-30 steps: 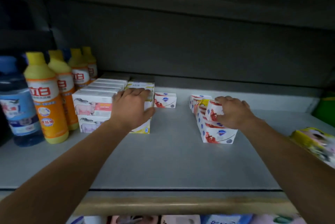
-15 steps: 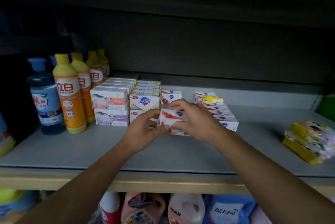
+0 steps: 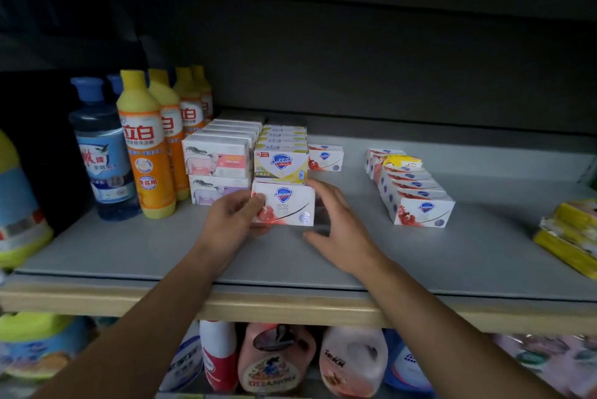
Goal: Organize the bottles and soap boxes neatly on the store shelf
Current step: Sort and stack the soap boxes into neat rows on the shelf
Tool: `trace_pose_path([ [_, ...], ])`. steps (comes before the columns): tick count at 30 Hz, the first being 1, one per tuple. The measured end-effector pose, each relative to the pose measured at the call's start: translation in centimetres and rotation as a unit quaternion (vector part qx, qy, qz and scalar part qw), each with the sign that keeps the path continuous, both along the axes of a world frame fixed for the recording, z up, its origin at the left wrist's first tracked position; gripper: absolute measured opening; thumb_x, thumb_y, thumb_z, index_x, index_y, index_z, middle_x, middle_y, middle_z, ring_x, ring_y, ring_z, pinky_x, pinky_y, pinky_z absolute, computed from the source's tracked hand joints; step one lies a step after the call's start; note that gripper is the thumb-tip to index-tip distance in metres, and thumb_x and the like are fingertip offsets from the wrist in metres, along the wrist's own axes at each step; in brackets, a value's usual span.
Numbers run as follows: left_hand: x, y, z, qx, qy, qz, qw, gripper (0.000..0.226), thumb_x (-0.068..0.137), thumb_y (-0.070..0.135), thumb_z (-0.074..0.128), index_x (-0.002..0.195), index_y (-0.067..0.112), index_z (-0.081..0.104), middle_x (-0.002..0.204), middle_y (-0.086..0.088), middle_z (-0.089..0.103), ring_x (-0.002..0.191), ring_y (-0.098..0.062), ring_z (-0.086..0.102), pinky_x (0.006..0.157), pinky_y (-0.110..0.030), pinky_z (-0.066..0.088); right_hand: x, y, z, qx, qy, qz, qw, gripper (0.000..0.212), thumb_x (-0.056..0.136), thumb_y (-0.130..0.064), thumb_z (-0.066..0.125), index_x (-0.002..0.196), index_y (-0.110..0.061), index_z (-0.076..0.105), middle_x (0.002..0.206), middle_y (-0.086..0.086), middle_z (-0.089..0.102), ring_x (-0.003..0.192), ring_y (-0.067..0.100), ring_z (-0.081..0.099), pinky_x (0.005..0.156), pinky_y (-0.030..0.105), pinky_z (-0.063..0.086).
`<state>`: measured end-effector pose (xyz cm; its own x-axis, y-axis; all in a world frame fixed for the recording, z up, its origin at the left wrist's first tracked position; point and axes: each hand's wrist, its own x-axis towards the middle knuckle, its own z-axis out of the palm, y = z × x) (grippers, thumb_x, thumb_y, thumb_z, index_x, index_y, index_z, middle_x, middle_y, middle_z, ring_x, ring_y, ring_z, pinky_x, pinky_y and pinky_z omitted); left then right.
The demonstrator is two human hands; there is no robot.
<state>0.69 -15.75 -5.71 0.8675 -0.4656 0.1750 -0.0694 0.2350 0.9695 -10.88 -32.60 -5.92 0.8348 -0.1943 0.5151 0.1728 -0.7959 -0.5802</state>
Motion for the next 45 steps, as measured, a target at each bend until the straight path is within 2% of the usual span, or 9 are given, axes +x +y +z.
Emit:
trace_pose_path([
  [6, 0.0, 0.1, 0.0, -0.005, -0.007, -0.013, 1.0, 0.022, 0.097, 0.031, 0.057, 0.112, 0.019, 0.067, 0.093, -0.007, 0.075, 0.066, -0.023, 0.07, 0.054, -0.031, 0.056, -0.3, -0.3, -0.2, 0.137, -0.031, 0.024, 0.99, 0.067, 0.079, -0.01, 0.075, 0.136, -0.034, 0.047, 0.116, -0.007, 0.066, 0.093, 0.015, 0.066, 0.083, 0.028, 0.054],
  [11, -0.7, 0.8, 0.2, 0.03, -0.077, -0.058, 0.995, 0.028, 0.091, 0.044, 0.063, 0.083, 0.018, 0.071, 0.065, -0.012, 0.065, 0.058, -0.022, 0.06, 0.053, -0.026, 0.049, -0.8, -0.2, 0.5, 0.23, -0.029, -0.009, 0.973, 0.014, 0.093, -0.021, 0.063, 0.097, -0.034, 0.065, 0.081, -0.008, 0.065, 0.067, 0.008, 0.059, 0.065, 0.022, 0.049],
  [17, -1.2, 0.5, 0.4, 0.145, -0.122, 0.011, 0.982, 0.055, 0.089, 0.057, 0.055, 0.067, 0.006, 0.056, 0.05, -0.006, 0.061, 0.043, -0.011, 0.055, 0.044, -0.017, 0.043, -1.1, -0.2, 0.9, 0.276, 0.031, -0.067, 0.958, 0.041, 0.092, -0.058, 0.043, 0.075, -0.034, 0.072, 0.057, 0.001, 0.067, 0.049, 0.014, 0.063, 0.047, 0.021, 0.047],
  [21, -1.3, 0.3, 0.4, 0.153, -0.115, 0.025, 0.981, 0.057, 0.089, 0.058, 0.053, 0.067, 0.005, 0.055, 0.048, -0.007, 0.06, 0.041, -0.012, 0.054, 0.042, -0.018, 0.043, -1.0, -0.2, 1.0, 0.294, 0.05, -0.077, 0.951, 0.057, 0.078, -0.071, 0.04, 0.073, -0.022, 0.071, 0.058, 0.008, 0.069, 0.047, 0.019, 0.064, 0.043, 0.024, 0.046],
  [28, -1.2, 0.5, 0.6, 0.067, -0.07, -0.031, 0.995, 0.039, 0.086, 0.052, 0.062, 0.09, 0.013, 0.066, 0.061, -0.014, 0.065, 0.052, -0.022, 0.059, 0.052, -0.026, 0.046, -1.3, 0.0, 0.9, 0.323, -0.025, 0.013, 0.946, 0.012, 0.096, -0.02, 0.06, 0.099, -0.03, 0.067, 0.097, 0.006, 0.065, 0.052, 0.022, 0.06, 0.05, 0.03, 0.052],
  [32, -0.9, 0.3, 0.6, 0.038, -0.025, -0.02, 0.999, 0.031, 0.096, 0.042, 0.057, 0.1, 0.012, 0.067, 0.083, -0.012, 0.069, 0.058, -0.026, 0.062, 0.061, -0.036, 0.051, -1.6, 0.1, 0.6, 0.267, -0.038, 0.068, 0.96, 0.06, 0.082, 0.0, 0.071, 0.122, -0.041, 0.056, 0.123, -0.007, 0.061, 0.069, 0.024, 0.068, 0.068, 0.033, 0.058],
  [37, -0.9, 0.8, 0.4, 0.022, -0.054, -0.064, 0.996, 0.027, 0.095, 0.015, 0.062, 0.121, 0.014, 0.06, 0.097, -0.013, 0.072, 0.065, -0.027, 0.067, 0.054, -0.031, 0.056, -1.2, 0.0, 0.1, 0.233, -0.01, 0.042, 0.971, 0.05, 0.087, -0.01, 0.07, 0.121, -0.044, 0.054, 0.116, -0.026, 0.063, 0.088, 0.006, 0.067, 0.077, 0.016, 0.051],
  [42, -1.2, 1.1, 0.5, -0.017, -0.054, -0.105, 0.993, 0.028, 0.082, 0.022, 0.072, 0.107, 0.035, 0.071, 0.107, -0.005, 0.073, 0.09, -0.031, 0.073, 0.069, -0.041, 0.061, -0.9, -0.1, 0.1, 0.192, -0.053, -0.016, 0.98, 0.035, 0.087, -0.004, 0.067, 0.114, -0.026, 0.064, 0.109, -0.011, 0.07, 0.101, 0.008, 0.067, 0.089, 0.031, 0.054],
  [45, -1.2, 1.0, 0.4, -0.045, -0.032, -0.091, 0.994, 0.03, 0.074, 0.031, 0.071, 0.103, 0.024, 0.073, 0.115, -0.011, 0.07, 0.097, -0.029, 0.071, 0.078, -0.043, 0.06, -1.2, 0.0, 0.2, 0.104, -0.094, -0.01, 0.99, 0.043, 0.079, 0.003, 0.071, 0.115, -0.018, 0.065, 0.117, -0.005, 0.066, 0.109, 0.012, 0.063, 0.095, 0.036, 0.051],
])
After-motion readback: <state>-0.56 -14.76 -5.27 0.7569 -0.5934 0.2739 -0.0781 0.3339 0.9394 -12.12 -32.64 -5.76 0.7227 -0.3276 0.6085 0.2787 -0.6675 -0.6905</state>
